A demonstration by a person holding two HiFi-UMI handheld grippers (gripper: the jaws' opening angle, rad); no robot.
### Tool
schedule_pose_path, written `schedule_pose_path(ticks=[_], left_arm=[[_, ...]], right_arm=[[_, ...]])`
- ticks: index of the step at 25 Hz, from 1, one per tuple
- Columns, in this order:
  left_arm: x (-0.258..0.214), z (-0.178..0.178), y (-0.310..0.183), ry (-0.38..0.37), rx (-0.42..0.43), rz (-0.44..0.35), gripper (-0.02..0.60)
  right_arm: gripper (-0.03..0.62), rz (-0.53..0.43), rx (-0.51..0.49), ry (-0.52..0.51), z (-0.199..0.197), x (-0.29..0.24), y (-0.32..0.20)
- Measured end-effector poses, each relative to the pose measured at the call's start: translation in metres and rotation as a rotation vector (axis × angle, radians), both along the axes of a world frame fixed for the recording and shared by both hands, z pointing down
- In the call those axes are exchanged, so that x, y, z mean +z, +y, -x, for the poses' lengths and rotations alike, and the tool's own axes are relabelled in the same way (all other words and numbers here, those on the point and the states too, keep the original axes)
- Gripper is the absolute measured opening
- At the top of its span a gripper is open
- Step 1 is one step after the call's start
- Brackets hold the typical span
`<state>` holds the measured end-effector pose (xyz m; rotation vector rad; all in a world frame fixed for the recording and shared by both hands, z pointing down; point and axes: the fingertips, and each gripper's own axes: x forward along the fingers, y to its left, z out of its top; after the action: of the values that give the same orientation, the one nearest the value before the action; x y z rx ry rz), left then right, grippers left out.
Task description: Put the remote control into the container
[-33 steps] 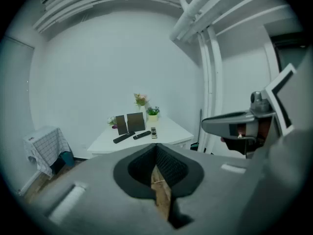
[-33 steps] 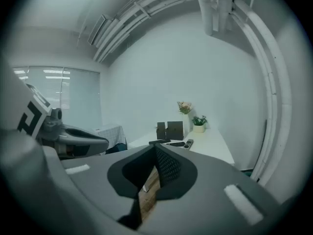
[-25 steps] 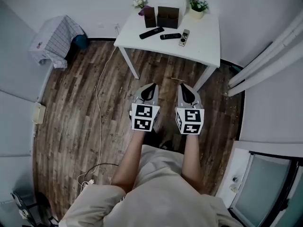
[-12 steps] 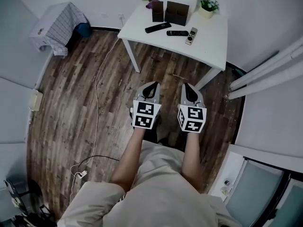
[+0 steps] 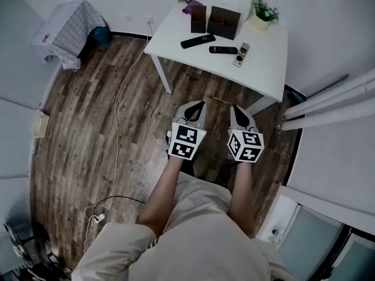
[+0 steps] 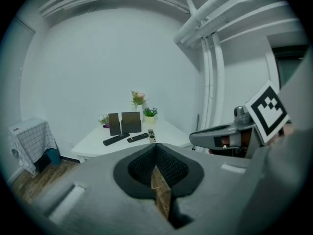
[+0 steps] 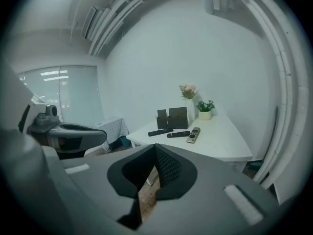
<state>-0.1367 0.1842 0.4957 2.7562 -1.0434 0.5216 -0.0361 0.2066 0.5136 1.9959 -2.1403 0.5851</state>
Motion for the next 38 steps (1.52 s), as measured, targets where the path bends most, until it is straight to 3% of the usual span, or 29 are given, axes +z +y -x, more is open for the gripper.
schedule_pose_path(ticks=[7,18,23,28,34,38], left_arm=[[-0.002,-0.020,-0.066,0.006,0.026,0.006,0.002],[-0.009,-0.035,-0.168,0.036,0.071,0.019,0.002],[-0.012,-0.019,-0.213,0.059,0.082,-0.003,0.002],[-0.009,0.016,-0.247,0.077,0.015,0.018,0.002],[0.006,0.045,-0.255,0.079,-0.017,0.055,0.002],[0.006,0.059,-0.263,0.087,-0.032,0.044,0.002]], right_arm=[[0.002,0.031,0.021,0.014,-0.024,0.000,-0.055],[0.002,0.019,0.016,0.074,-0.024,-0.020,-0.159],[0.002,-0.013,0.019,0.062,-0.011,-0.026,-0.209],[0.002,-0.024,0.021,0.056,0.016,-0.022,-0.233],[0.002,-0.013,0.034,0.045,0.028,-0.013,-0.244],[0.002,-0.065,0.073,0.069,0.030,-0.012,-0.259]])
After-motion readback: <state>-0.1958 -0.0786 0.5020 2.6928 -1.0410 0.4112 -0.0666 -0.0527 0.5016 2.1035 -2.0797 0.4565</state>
